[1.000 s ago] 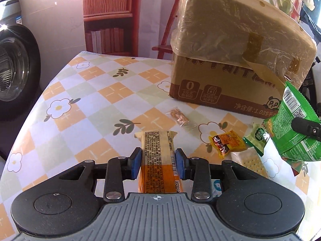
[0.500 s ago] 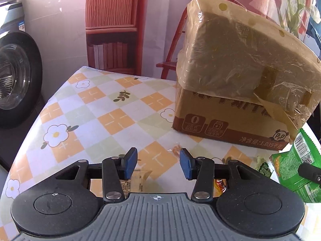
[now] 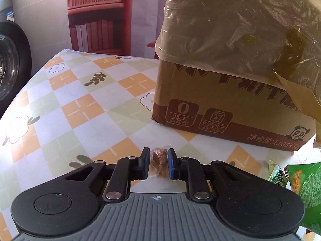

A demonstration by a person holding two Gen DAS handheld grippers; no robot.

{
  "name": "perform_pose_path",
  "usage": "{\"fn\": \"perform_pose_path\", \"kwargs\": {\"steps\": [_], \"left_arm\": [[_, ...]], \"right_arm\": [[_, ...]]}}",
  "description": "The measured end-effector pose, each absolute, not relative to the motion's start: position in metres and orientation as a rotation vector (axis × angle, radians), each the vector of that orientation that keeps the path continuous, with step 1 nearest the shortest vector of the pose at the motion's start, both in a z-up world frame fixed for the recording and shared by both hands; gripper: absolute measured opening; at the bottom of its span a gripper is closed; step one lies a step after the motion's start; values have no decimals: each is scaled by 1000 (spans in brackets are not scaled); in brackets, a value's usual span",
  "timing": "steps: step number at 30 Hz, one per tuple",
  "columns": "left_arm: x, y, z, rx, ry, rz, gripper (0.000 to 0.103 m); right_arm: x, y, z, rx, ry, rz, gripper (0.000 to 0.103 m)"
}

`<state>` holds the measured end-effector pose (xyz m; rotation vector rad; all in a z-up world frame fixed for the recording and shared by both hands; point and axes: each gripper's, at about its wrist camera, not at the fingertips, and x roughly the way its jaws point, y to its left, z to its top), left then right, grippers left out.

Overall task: Organize snacks
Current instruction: 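Grasp a small clear-wrapped candy with the left tool while the right tool holds the green bag, then carry the candy with the left tool while the right tool carries the green bag over the box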

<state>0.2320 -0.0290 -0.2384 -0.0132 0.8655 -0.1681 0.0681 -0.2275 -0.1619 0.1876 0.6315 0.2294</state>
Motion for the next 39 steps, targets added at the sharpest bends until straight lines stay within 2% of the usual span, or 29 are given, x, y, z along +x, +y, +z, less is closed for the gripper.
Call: {"fn": "perform_pose_path", "kwargs": {"steps": [7, 15, 32, 39], "left_arm": [[199, -13, -219, 3, 819, -227, 18], [166, 10, -164, -44, 710, -267, 18], [162, -11, -31, -88, 398, -378, 18], [203, -40, -8, -67, 369, -397, 18]], "right_arm": [[68, -230, -161, 200, 627, 233, 59], [60, -221, -139, 188, 577, 273, 59], [76, -250, -4, 304, 286, 355, 58], [128, -260, 23, 332, 216, 362, 58]]}}
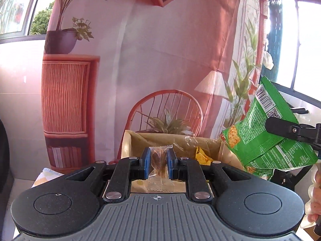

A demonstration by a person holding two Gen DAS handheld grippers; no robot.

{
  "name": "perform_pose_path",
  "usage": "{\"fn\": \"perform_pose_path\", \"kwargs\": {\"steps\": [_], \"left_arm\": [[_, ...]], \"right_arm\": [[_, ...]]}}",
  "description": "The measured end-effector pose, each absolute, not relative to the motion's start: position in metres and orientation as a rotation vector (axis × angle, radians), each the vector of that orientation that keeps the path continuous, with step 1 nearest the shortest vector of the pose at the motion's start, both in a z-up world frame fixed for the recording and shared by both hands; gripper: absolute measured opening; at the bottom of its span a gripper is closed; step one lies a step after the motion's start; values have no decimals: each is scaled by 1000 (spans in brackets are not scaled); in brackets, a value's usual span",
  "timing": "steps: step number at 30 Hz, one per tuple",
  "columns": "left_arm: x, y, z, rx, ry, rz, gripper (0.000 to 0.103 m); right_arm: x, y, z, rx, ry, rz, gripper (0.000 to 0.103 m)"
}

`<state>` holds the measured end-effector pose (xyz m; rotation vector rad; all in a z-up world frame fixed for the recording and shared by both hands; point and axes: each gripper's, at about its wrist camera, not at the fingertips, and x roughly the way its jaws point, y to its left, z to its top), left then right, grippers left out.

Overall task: Organize snacks
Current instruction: 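Carry the candy with the left tool while the right tool carries the green bag over the box, then open both tools over the box to drop the candy and green bag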

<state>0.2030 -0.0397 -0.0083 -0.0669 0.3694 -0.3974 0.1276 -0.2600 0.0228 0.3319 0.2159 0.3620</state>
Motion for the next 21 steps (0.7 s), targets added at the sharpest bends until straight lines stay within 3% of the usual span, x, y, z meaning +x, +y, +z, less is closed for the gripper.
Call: {"fn": "perform_pose_path", "kwargs": {"steps": [12, 13, 14, 15, 16, 18, 21], "left_arm": [[297, -89, -27, -28, 447, -383, 20], [301, -90, -30, -31, 458, -391, 23], [304, -89, -32, -34, 470, -399, 36], [306, -89, -34, -35, 473, -400, 43], [306, -88, -36, -33, 470, -396, 50], [306, -86, -37, -21, 468, -389, 50], [305, -78, -38, -25, 477, -376, 50]], "right_arm": [[248, -271, -34, 516, 362, 261, 60], [252, -271, -38, 520, 375, 255, 62], [254, -271, -41, 524, 382, 248, 63], [256, -271, -42, 525, 387, 244, 65], [256, -271, -42, 521, 389, 243, 74], [255, -271, -41, 504, 383, 249, 81], [249, -272, -36, 473, 376, 264, 81]]}}
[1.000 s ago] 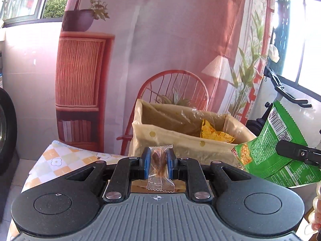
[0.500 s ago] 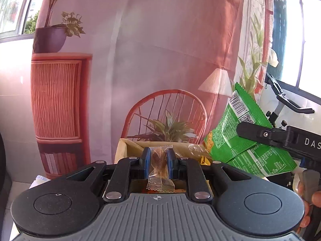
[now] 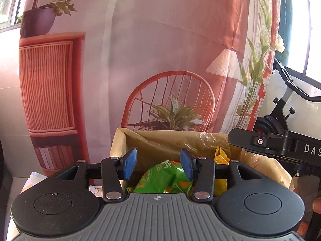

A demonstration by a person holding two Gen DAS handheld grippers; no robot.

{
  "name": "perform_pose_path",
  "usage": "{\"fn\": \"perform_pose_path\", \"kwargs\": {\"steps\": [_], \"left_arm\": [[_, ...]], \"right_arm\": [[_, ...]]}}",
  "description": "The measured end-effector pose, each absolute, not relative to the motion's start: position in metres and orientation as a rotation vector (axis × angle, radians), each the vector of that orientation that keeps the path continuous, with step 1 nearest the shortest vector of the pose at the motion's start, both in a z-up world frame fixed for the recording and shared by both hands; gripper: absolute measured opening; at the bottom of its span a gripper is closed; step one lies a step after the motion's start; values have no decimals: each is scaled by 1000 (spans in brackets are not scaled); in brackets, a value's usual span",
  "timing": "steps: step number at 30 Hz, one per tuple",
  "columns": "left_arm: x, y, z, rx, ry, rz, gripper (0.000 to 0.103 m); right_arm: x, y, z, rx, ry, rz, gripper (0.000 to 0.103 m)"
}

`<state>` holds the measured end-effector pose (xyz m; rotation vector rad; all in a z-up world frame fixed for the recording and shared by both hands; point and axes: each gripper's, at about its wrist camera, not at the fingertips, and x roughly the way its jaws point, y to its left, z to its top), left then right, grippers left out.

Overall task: Organize snacks
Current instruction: 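Open both tools over the box to drop the candy and green bag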

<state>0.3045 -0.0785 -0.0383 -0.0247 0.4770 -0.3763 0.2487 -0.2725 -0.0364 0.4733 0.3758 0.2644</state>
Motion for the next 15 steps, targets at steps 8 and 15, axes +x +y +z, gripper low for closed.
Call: {"fn": "perform_pose_path", "kwargs": {"steps": [8, 15], "left_arm": [[270, -43, -36, -27, 492, -327, 50], [225, -1, -48, -34, 531, -289, 50]], "right_arm": [[212, -272, -32, 373, 375, 288, 78], [162, -259, -43, 268, 365, 317, 73]]}}
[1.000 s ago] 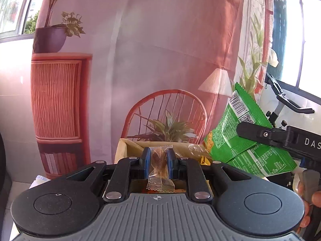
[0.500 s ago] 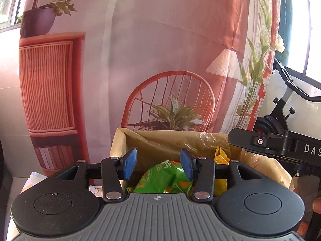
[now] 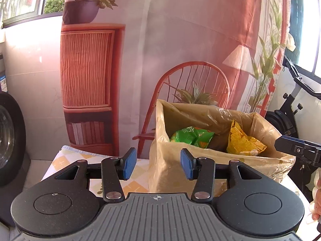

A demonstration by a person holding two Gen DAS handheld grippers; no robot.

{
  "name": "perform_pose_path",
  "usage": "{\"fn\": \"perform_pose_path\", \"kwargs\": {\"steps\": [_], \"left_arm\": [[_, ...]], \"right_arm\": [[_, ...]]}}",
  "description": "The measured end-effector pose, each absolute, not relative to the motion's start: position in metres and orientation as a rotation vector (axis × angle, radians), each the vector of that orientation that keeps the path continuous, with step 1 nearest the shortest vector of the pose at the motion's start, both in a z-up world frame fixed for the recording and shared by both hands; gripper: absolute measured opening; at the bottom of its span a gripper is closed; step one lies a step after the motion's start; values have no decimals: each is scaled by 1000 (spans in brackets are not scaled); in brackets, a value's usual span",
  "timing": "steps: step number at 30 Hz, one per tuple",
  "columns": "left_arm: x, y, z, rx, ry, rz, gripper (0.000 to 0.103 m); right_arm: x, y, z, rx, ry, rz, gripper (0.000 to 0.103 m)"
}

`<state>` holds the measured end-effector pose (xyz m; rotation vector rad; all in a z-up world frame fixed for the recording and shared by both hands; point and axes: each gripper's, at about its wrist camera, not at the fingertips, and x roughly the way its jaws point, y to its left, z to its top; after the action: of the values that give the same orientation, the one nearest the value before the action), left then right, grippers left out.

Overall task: Organize snacks
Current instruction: 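Open both tools over the box to drop the candy and green bag, then grasp the green pastry packet with the right tool while the left tool reaches the table snacks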

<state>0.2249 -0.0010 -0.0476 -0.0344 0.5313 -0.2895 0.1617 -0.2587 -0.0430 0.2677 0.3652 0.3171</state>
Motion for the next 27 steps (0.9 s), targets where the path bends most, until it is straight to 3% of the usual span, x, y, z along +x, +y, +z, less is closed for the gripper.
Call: {"fn": "perform_pose_path", "kwargs": {"steps": [9, 18, 27], "left_arm": [[178, 38, -84, -56, 608, -232, 50], [164, 41, -127, -81, 688, -214, 50], [161, 41, -158, -71, 735, -188, 50]], "right_arm": [[112, -240, -81, 273, 433, 338, 66], [102, -224, -137, 293, 621, 320, 59], [115, -231, -186, 368, 837, 260, 58]]}}
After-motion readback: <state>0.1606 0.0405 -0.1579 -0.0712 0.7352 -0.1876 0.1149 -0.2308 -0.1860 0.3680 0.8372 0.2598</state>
